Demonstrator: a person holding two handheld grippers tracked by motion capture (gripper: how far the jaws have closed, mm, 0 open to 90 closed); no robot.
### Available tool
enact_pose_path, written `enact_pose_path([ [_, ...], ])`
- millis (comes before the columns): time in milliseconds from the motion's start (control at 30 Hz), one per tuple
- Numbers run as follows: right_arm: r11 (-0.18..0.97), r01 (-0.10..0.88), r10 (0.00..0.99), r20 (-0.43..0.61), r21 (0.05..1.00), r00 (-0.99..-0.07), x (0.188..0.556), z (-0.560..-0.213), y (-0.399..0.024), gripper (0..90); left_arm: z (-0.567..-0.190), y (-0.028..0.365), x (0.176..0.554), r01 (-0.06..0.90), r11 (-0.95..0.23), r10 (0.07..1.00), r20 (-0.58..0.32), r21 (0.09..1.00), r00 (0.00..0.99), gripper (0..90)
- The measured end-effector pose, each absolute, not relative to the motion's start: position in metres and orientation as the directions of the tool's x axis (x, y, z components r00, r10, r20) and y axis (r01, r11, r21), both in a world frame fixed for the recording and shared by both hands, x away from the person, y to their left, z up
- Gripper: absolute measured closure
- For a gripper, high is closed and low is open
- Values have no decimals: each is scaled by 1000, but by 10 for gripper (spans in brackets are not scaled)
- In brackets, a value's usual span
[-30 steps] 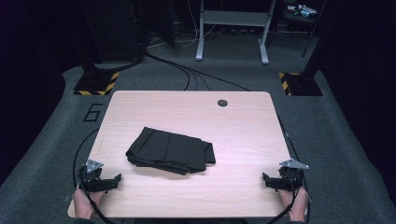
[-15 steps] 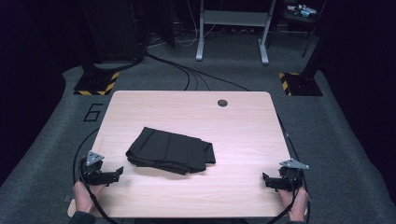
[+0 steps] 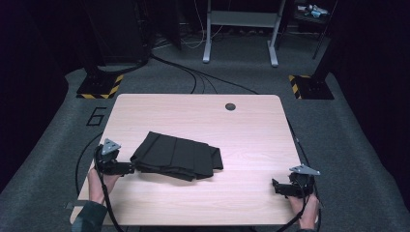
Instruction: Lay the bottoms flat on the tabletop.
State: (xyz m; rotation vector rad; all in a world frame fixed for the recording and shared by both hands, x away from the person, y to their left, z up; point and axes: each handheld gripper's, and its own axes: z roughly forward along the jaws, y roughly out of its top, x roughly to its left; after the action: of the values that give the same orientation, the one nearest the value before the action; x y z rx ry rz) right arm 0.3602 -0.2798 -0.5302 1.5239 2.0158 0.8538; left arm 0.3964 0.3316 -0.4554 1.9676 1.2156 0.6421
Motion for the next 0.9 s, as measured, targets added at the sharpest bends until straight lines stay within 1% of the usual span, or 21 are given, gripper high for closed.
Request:
enact_pose_path([
  [33, 190, 670, 962, 0, 718, -273, 360, -530, -280, 1, -455, 327, 401, 530, -292, 900, 41, 796, 434, 1],
  [267, 190, 669, 962, -1, 718, -272, 360, -530, -280, 3, -456, 309, 428, 547, -311, 882, 21, 777, 471, 3],
  [367, 186, 670, 963, 2, 719, -269, 360, -530, -280, 4, -464, 300, 441, 572, -358, 868, 37, 738, 495, 9],
  [467, 189, 669, 962, -1, 719, -272, 360, -530, -280, 4, -478, 294, 451, 611, -386, 856, 22, 691, 516, 9],
  [567, 185, 670, 963, 2, 719, -269, 360, -530, -280, 4, -488, 290, 454, 630, -368, 854, -19, 684, 520, 15],
  [633, 185, 670, 963, 2, 719, -268, 360, -530, -280, 4, -489, 288, 453, 635, -367, 853, -28, 680, 522, 19],
  [733, 188, 670, 963, 0, 718, -271, 360, -530, -280, 4, -492, 283, 450, 629, -370, 853, -18, 684, 522, 23],
  [767, 188, 669, 963, 0, 719, -271, 360, -530, -280, 4, -494, 281, 449, 627, -356, 861, -19, 693, 509, 22],
  [800, 188, 670, 963, 0, 719, -270, 360, -530, -280, 4, -492, 281, 449, 628, -377, 853, -9, 680, 522, 22],
  [833, 188, 670, 963, 0, 719, -270, 360, -530, -280, 4, -493, 279, 448, 636, -355, 861, -27, 685, 508, 22],
  [900, 188, 670, 963, 0, 718, -270, 360, -530, -280, 4, -493, 277, 448, 638, -358, 858, -28, 682, 513, 22],
])
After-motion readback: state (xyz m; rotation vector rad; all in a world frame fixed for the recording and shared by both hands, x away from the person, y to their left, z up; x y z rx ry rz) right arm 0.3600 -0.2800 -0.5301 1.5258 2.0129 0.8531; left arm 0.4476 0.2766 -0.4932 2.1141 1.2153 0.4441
